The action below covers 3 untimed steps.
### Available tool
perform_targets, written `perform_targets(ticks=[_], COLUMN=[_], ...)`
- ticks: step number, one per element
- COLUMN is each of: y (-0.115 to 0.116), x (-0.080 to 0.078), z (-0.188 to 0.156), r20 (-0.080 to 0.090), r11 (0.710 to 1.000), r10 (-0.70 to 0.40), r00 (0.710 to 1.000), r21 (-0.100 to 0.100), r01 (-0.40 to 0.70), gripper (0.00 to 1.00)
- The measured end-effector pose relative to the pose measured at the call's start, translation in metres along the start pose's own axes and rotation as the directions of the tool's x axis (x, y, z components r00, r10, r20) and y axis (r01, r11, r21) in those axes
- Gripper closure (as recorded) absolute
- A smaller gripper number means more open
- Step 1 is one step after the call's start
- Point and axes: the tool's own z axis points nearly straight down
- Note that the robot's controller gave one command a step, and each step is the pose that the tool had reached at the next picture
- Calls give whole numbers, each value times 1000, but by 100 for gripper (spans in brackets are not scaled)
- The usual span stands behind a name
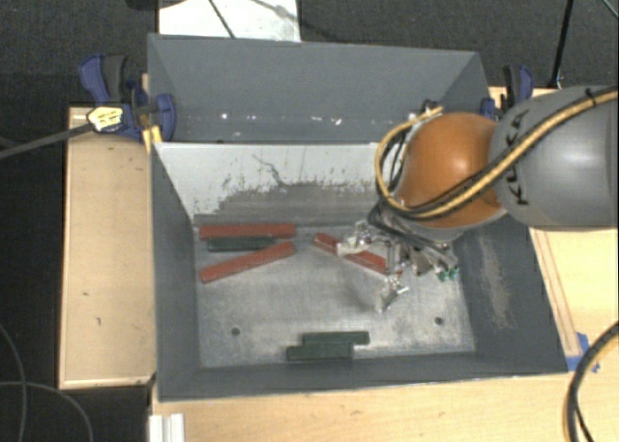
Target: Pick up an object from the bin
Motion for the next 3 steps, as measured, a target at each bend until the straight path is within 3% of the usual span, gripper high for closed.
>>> perform_targets(ticks=[1, 2, 3], y=[-14, 13, 41], x=[8, 50, 51], z=[-1, 6, 13], r20=[-4, -3, -7], r11=[1000, 999, 995], r10=[24, -52, -98], r00=[1000, 999, 995], r21=[2, -1, -2], r01=[-24, 52, 98], gripper=[0, 0, 0])
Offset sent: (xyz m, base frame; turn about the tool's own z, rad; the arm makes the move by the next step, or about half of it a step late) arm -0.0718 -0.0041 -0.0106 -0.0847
